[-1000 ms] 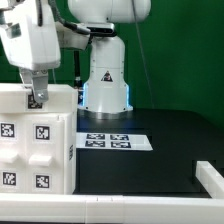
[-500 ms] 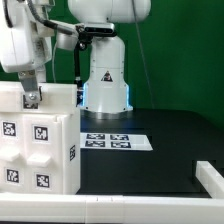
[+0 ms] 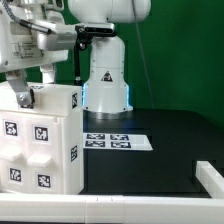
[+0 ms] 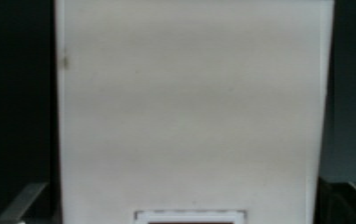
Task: Assemble cabinet
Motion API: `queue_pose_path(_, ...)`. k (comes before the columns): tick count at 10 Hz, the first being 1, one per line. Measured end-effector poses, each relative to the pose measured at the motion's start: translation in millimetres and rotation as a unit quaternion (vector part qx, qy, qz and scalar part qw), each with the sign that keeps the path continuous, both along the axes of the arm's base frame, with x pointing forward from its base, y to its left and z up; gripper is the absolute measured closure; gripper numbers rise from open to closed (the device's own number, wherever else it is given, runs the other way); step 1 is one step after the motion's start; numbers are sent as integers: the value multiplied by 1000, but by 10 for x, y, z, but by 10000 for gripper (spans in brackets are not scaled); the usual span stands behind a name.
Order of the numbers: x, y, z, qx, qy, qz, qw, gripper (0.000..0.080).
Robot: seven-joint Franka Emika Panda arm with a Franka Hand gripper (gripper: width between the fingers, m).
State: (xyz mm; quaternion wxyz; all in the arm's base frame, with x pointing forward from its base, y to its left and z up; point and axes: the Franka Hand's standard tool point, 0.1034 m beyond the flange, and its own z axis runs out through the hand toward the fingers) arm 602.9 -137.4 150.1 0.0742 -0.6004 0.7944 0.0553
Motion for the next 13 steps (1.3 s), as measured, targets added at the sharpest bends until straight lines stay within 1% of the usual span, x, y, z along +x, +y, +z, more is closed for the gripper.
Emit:
queue_pose_path(1,1,7,1,0,0,0,1000,155)
queue_pose_path(2,-6,45,33,6,4,3,1000,151)
queue_pose_path(3,-7,75,101,11,4,5,1000,151)
queue_pose_path(5,6,132,305,24,-5,14,1000,150)
queue_pose_path(6,16,143,322,29,-8,10,1000,150)
queue_pose_path(9,11,141,300,21,-29,121,992,150)
queue_pose_path(10,10,142,296,19,-38,167,985,150)
queue_pose_path(11,14,138,293,8,-48,245,968,150)
queue_pose_path(13,76,144,305,-5,-68,367,928,150)
